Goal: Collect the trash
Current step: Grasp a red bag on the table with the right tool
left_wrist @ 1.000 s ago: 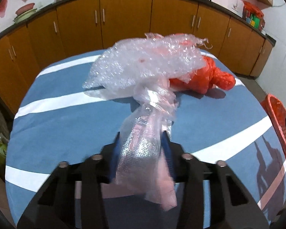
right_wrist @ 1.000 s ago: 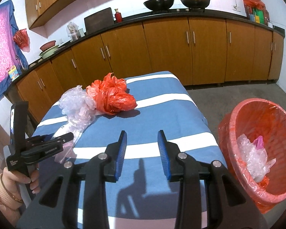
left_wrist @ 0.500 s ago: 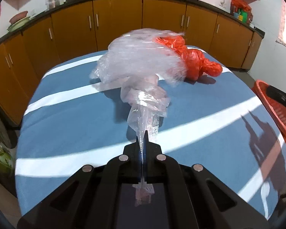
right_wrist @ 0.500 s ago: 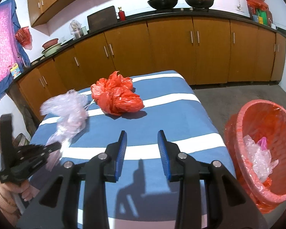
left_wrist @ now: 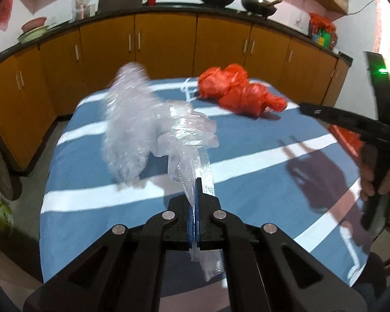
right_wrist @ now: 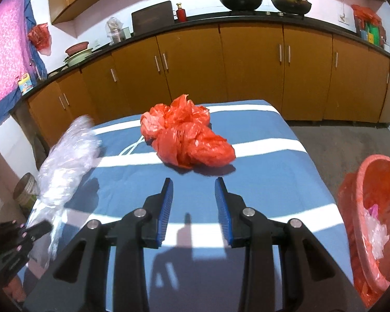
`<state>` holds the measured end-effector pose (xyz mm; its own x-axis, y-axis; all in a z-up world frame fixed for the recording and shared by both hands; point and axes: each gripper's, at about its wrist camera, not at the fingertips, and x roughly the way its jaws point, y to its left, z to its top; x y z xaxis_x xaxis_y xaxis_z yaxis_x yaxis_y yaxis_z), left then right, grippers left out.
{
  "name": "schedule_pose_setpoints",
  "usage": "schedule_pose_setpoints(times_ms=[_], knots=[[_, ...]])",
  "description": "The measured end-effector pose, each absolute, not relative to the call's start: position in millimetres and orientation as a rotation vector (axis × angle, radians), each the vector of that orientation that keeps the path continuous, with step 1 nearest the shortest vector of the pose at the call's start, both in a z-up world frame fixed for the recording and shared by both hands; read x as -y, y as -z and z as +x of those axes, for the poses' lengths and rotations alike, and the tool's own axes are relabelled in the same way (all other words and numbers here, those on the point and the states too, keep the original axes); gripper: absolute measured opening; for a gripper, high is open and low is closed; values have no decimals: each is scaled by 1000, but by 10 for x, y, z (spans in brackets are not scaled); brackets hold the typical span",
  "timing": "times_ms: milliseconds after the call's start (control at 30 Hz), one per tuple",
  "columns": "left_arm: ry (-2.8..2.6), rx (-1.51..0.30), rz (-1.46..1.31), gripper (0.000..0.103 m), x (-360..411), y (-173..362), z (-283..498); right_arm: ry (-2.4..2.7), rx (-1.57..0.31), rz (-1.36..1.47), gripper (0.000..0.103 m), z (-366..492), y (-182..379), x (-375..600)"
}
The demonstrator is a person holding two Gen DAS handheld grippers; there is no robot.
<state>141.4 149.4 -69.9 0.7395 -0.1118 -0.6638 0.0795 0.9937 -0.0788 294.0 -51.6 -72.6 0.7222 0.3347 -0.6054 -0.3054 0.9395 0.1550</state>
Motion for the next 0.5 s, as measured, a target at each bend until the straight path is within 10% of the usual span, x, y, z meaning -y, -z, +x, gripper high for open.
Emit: schedule_pose_setpoints(times_ms=[500], knots=[[115,-731,-81,1,-1437,765,1494,-311,-711,-83,35,3486,892,282]])
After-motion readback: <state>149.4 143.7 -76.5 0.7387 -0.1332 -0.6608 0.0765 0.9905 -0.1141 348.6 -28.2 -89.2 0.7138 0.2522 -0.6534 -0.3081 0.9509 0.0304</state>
